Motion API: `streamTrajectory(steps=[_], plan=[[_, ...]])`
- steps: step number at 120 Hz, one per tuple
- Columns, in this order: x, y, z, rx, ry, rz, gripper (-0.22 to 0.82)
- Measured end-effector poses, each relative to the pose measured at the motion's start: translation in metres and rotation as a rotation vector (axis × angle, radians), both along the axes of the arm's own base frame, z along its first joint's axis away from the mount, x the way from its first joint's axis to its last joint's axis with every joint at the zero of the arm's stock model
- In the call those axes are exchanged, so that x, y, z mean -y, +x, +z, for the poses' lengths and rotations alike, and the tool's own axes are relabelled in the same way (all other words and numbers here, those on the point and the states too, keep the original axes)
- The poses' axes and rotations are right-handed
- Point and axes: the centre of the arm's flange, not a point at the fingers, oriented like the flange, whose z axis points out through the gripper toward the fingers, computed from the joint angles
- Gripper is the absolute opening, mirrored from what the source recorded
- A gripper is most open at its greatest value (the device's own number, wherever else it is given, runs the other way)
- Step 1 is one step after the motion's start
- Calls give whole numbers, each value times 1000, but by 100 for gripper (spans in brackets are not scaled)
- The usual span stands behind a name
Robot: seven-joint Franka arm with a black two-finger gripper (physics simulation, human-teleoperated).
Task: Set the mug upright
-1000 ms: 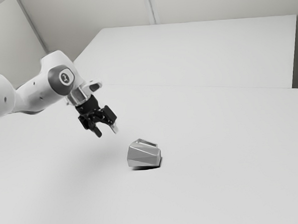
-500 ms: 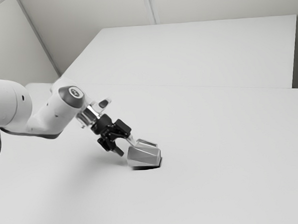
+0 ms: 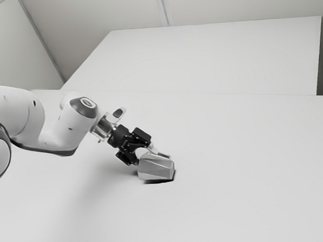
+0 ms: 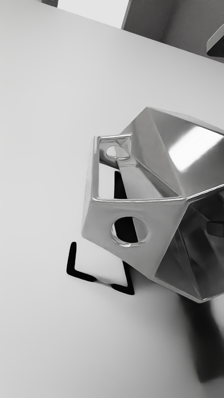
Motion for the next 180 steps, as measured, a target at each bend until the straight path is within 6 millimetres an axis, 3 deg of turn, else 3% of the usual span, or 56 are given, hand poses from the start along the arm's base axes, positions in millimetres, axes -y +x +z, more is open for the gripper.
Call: streamTrajectory(steps=[51, 79, 114, 141, 165, 180], plan=[[8, 4, -3, -20, 20, 63, 24], [8, 7, -4, -36, 18, 110, 2], [13, 10, 10, -31, -13, 142, -13], [15, 10, 16, -30, -25, 147, -17], [16, 12, 38, -1, -28, 145, -18], [23, 18, 63, 34, 25, 110, -18]])
